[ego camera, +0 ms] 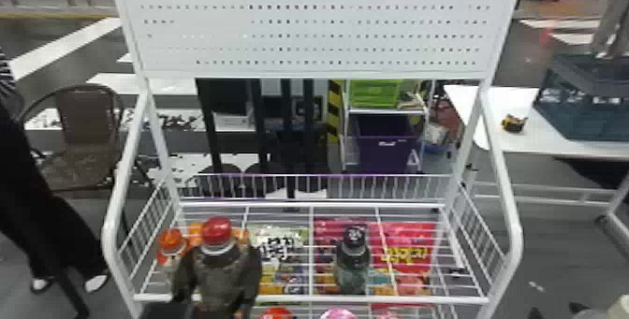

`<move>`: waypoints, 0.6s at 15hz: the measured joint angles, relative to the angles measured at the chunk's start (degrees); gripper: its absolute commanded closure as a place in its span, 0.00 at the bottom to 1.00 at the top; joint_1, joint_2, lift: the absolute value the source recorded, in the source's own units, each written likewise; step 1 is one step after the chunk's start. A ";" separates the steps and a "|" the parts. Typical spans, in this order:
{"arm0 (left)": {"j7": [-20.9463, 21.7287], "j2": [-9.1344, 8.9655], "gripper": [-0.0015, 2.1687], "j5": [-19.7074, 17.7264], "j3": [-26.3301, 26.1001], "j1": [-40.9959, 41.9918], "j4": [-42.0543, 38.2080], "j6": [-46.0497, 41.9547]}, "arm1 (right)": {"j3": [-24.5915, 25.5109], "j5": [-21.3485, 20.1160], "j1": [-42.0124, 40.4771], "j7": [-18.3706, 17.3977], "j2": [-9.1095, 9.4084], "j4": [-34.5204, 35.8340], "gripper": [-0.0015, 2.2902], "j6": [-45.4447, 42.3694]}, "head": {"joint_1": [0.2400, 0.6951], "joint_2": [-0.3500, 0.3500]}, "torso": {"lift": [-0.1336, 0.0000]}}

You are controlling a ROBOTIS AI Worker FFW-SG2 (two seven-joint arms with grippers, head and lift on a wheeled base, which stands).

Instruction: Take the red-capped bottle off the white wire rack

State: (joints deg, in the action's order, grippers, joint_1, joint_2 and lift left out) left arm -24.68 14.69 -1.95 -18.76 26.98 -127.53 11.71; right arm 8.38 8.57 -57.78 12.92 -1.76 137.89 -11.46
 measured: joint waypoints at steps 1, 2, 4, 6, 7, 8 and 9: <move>0.21 0.24 0.99 0.09 1.96 2.25 -2.02 0.03 | -0.05 0.00 0.01 0.00 0.00 0.00 0.62 0.00 | 0.57 0.50 | 1.00; 0.52 0.32 0.99 0.10 3.97 4.12 -3.46 -0.07 | -0.09 0.05 -0.07 0.00 0.01 0.03 0.62 0.00 | 0.57 0.50 | 1.00; 0.56 0.30 0.99 -0.02 7.70 6.83 -4.89 -0.60 | -0.12 0.16 -0.37 0.00 0.01 0.05 0.62 -0.24 | 0.57 0.50 | 1.00; 0.67 -0.14 0.99 -0.41 11.20 8.55 -5.52 -1.57 | -0.29 0.09 -0.56 0.00 0.06 0.04 0.62 -0.58 | 0.57 0.50 | 1.00; 0.74 -0.28 0.99 -0.57 12.33 8.96 -5.80 -1.77 | -0.56 -0.06 -0.62 0.00 0.08 0.05 0.62 -0.65 | 0.57 0.50 | 1.00; 0.81 -0.35 0.99 -0.81 13.44 9.29 -6.16 -1.87 | -0.84 -0.21 -0.69 0.00 0.09 0.18 0.62 -0.69 | 0.57 0.50 | 1.00; 0.85 -0.39 0.99 -1.07 14.25 9.46 -6.43 -1.89 | -1.01 -0.30 -0.73 0.00 0.09 0.32 0.62 -0.70 | 0.57 0.50 | 1.00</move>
State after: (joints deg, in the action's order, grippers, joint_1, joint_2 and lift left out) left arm -23.83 14.31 -3.02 -4.51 36.44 -133.96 9.82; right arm 7.37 8.28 -58.50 12.92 -1.67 138.22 -12.16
